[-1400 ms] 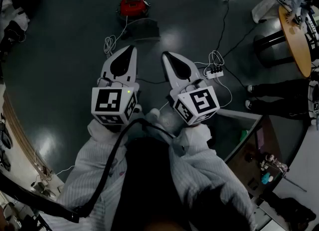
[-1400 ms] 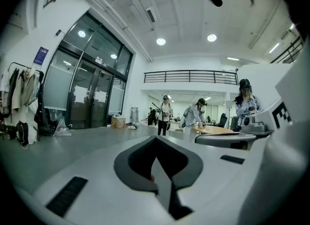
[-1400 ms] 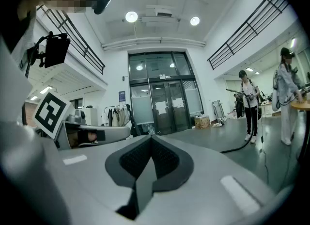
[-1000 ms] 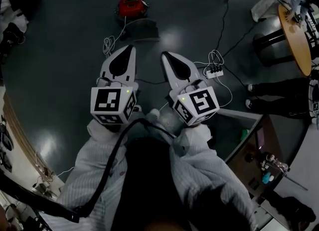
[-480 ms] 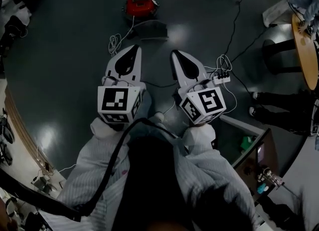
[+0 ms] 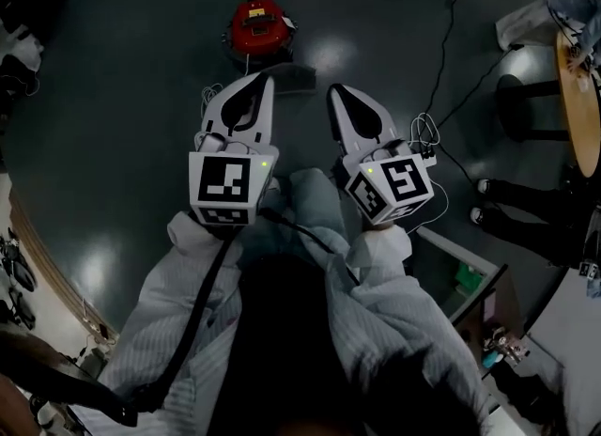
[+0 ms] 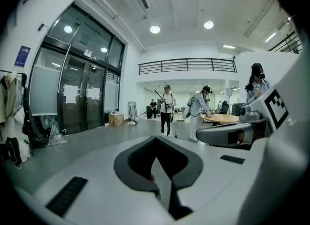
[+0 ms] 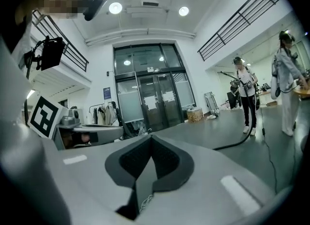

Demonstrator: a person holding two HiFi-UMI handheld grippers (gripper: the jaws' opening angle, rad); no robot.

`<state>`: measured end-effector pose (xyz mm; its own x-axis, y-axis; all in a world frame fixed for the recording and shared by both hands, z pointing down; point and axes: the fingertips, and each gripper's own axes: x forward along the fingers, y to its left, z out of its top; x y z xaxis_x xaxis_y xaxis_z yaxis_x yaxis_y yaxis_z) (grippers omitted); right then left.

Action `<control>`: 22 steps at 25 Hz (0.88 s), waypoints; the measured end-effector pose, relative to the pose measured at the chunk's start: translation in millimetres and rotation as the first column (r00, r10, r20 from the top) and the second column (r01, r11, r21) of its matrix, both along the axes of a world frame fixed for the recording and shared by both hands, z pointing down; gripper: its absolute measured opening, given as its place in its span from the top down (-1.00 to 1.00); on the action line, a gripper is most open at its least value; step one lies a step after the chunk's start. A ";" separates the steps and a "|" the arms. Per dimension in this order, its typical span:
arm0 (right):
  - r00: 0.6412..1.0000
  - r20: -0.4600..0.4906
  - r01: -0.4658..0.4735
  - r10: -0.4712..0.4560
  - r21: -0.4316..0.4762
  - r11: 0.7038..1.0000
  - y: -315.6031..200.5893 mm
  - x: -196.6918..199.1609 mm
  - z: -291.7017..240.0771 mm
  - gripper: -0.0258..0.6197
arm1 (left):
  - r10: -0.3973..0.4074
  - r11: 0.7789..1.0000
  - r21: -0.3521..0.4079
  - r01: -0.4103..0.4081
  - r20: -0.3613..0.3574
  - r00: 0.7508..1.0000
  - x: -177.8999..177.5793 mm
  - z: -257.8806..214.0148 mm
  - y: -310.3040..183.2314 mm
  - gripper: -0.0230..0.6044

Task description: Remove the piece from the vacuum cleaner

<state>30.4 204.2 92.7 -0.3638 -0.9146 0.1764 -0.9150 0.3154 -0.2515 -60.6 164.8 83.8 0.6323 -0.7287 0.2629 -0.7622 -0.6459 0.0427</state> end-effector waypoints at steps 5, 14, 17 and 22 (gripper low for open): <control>1.000 0.016 0.021 -0.020 -0.067 0.998 -73.1 27.0 40.2 0.92 | -0.022 0.998 -0.054 0.024 0.025 0.999 17.2 39.6 -69.0 0.91; 0.973 0.039 0.230 -0.227 -0.195 0.953 -220.8 63.3 114.7 0.92 | -0.124 0.971 -0.192 0.142 0.102 0.987 55.6 125.9 -196.7 0.92; 0.953 0.038 0.300 -0.300 -0.243 0.922 -258.6 70.5 152.0 0.92 | -0.117 0.958 -0.242 0.154 0.161 0.980 61.9 173.6 -219.2 0.92; 0.930 0.037 0.357 -0.366 -0.333 0.873 -296.6 76.5 241.4 0.92 | -0.008 0.934 -0.339 0.114 0.299 0.954 71.0 284.7 -235.1 0.91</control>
<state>106.9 -92.4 334.1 -0.6486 -0.6086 0.4570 -0.7610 0.5289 -0.3757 10.3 -70.3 368.4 0.4475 -0.5919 0.6704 -0.8130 -0.5815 0.0293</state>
